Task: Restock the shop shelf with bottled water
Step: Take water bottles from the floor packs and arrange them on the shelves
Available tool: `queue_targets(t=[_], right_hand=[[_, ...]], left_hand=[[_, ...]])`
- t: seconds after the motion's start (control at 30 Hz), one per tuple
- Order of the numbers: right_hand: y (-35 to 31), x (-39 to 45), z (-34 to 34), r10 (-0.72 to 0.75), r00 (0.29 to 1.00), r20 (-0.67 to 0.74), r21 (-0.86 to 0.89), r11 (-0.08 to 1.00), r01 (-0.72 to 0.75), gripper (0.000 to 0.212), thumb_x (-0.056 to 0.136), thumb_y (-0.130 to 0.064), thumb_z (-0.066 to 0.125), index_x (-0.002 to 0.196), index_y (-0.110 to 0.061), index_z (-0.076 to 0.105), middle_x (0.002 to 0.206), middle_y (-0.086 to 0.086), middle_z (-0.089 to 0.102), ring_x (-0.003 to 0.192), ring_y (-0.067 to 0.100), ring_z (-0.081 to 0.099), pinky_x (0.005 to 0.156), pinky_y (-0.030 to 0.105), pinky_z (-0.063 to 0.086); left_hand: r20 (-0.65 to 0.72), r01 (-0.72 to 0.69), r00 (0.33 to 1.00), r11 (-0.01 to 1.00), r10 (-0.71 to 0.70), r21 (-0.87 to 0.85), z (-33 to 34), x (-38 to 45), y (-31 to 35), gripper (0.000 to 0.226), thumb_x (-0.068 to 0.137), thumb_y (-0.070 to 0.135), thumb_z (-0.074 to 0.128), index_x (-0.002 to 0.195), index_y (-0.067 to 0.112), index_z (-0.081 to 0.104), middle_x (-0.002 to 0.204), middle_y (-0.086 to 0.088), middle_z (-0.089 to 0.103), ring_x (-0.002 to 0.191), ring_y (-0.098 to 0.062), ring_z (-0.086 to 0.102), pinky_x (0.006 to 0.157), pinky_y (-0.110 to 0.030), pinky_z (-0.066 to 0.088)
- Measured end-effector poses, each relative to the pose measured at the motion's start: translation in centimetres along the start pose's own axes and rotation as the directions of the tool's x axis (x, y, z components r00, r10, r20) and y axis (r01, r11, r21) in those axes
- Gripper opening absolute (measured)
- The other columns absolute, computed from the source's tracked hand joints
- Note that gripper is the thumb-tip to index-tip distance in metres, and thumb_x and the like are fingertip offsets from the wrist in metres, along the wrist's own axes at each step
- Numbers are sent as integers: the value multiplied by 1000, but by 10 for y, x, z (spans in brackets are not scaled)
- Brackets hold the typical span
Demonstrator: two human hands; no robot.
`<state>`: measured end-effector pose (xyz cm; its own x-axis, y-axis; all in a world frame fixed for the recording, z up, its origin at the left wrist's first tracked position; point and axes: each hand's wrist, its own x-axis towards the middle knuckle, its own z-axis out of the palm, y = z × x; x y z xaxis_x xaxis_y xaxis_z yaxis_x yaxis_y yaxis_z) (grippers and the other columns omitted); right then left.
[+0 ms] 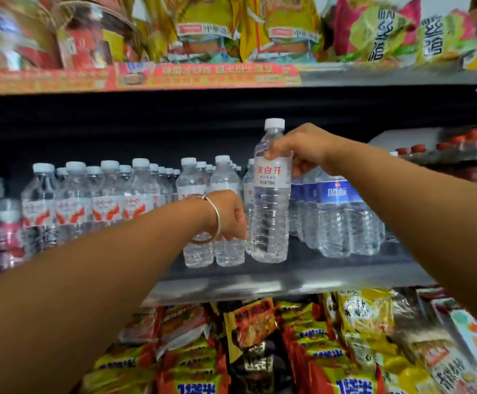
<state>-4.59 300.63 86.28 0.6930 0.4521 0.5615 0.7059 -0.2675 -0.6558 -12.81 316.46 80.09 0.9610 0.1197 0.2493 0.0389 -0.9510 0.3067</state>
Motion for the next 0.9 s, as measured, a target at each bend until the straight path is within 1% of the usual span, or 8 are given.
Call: queue_targets(t=[0.17, 0.27, 0.4, 0.5, 0.6, 0.67, 0.77, 0.9], right_hand=[[28, 42, 19, -33, 998, 49, 27, 999, 32, 31, 71, -23, 74, 91, -11, 54, 70, 8, 60, 44, 17, 48, 49, 25, 34], [48, 57, 29, -36, 994, 103, 48, 998, 32, 35, 72, -23, 74, 98, -12, 54, 74, 7, 64, 48, 18, 50, 48, 26, 36], [69, 70, 39, -41, 988, 148, 92, 995, 28, 38, 74, -23, 74, 106, -12, 56, 78, 6, 66, 50, 18, 50, 47, 25, 36], [78, 76, 41, -27, 983, 183, 136, 991, 2, 45, 76, -26, 73, 116, -12, 57, 90, 9, 70, 55, 17, 52, 52, 27, 41], [77, 77, 42, -44, 968, 246, 96, 995, 21, 38, 80, -31, 69, 114, -15, 61, 103, 13, 70, 61, 16, 54, 56, 25, 43], [75, 76, 41, -24, 962, 272, 45, 999, 13, 54, 78, -36, 72, 127, -22, 53, 108, 10, 68, 62, 14, 57, 55, 23, 47], [75, 72, 43, 9, 953, 303, -26, 1000, -1, 94, 69, -32, 81, 146, -25, 26, 120, 11, 58, 71, 18, 63, 62, 30, 56], [75, 72, 47, -24, 961, 275, 15, 1000, 21, 100, 66, -22, 83, 147, -20, 24, 116, 14, 60, 75, 27, 65, 68, 37, 59]], left_hand=[[-42, 79, 996, 996, -81, -41, 14, 31, -7, 13, 81, 12, 70, 89, 5, 64, 77, -9, 66, 70, -20, 63, 71, -32, 58], [-38, 129, 991, 990, -131, -50, 26, 44, -12, 14, 82, 16, 69, 91, 5, 65, 80, -13, 68, 69, -23, 66, 75, -35, 59], [-43, 180, 982, 983, -182, -39, 42, 54, -16, 22, 83, 16, 68, 95, -2, 65, 86, -16, 72, 80, -28, 71, 78, -42, 58], [-51, 213, 975, 976, -215, -38, 44, 60, -14, 23, 84, 20, 67, 90, -3, 65, 81, -15, 71, 65, -24, 68, 70, -35, 59], [-48, 241, 970, 970, -240, 16, 41, 64, -12, 21, 82, 24, 68, 81, 3, 64, 72, -11, 69, 59, -20, 64, 65, -31, 57], [-41, 257, 965, 966, -258, -12, 41, 65, -12, 20, 83, 22, 68, 78, 3, 64, 68, -10, 67, 57, -21, 64, 64, -31, 58], [-30, 284, 957, 952, -290, -117, 41, 61, -10, 19, 83, 16, 68, 81, -2, 62, 70, -16, 69, 49, -20, 63, 56, -31, 57], [-44, 281, 957, 954, -287, -106, 43, 62, -9, 26, 84, 19, 68, 91, -6, 64, 84, -20, 72, 67, -28, 68, 77, -39, 58]])
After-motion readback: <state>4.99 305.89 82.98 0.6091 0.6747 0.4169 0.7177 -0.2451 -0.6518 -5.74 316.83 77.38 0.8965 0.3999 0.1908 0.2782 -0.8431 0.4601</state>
